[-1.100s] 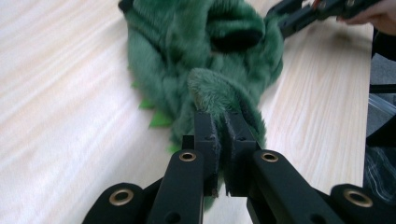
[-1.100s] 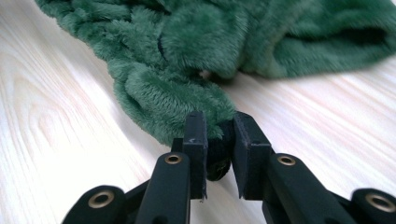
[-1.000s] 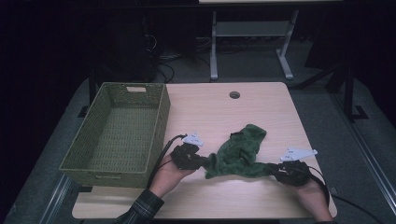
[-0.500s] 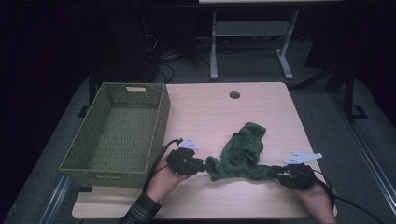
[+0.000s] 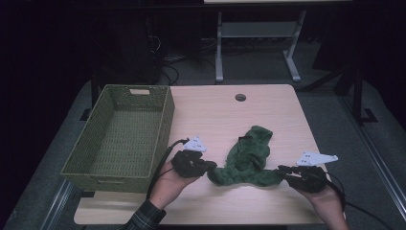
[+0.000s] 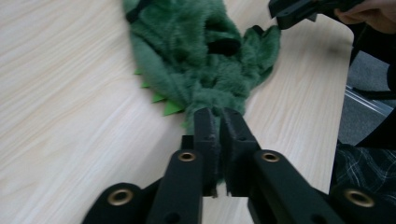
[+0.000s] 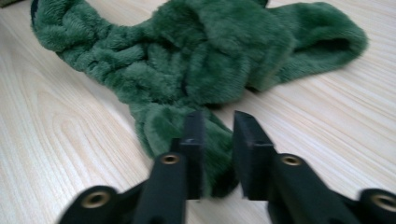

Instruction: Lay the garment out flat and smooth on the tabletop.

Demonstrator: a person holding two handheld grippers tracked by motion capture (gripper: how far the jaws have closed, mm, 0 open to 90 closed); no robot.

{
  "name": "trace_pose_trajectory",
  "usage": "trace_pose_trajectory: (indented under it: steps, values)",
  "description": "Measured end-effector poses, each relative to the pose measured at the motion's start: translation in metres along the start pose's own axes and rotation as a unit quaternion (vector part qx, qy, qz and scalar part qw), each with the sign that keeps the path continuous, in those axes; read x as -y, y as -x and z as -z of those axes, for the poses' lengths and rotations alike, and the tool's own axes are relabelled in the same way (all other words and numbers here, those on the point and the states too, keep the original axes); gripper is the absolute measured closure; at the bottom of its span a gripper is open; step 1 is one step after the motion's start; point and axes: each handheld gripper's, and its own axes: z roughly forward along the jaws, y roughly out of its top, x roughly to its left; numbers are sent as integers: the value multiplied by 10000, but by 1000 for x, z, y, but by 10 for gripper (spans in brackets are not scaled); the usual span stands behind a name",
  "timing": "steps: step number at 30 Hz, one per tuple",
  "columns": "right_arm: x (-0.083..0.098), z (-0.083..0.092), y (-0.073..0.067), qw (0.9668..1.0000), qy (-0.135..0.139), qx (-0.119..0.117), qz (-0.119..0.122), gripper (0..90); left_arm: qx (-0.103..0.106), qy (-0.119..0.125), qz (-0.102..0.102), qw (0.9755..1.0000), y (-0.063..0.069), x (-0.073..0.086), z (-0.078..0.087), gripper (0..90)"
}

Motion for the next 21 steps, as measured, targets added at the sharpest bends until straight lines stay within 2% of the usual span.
trace_pose_trajectory:
  steps: [2,6,11,12,15,17,18,21]
  values:
    - [-3,-6,-3,10000,-19,-60,76,825,91,-55,-50,9999,5,-1,-11,884]
    - [-6,-14,-6,9997,-125,-167,156,883,207,-161,-77,9996,9,-3,-32,887]
    - [-3,-24,-6,9988,-405,-182,183,889,112,-534,13,9985,0,6,-53,890]
    - [-1,-25,-6,9986,-463,-170,184,889,97,-609,74,9981,-3,10,-55,891]
    - [4,-25,-4,9980,-594,-182,122,889,37,-756,91,9971,-7,17,-53,891]
    - [7,-24,-3,9977,-644,-193,76,889,-50,-873,59,9961,-8,21,-50,891]
    - [9,-24,-2,9976,-672,-173,57,889,-120,-1000,-38,9949,-10,23,-49,890]
    - [12,-25,0,9969,-779,-87,111,890,-325,-1216,-122,9920,-15,31,-50,894]
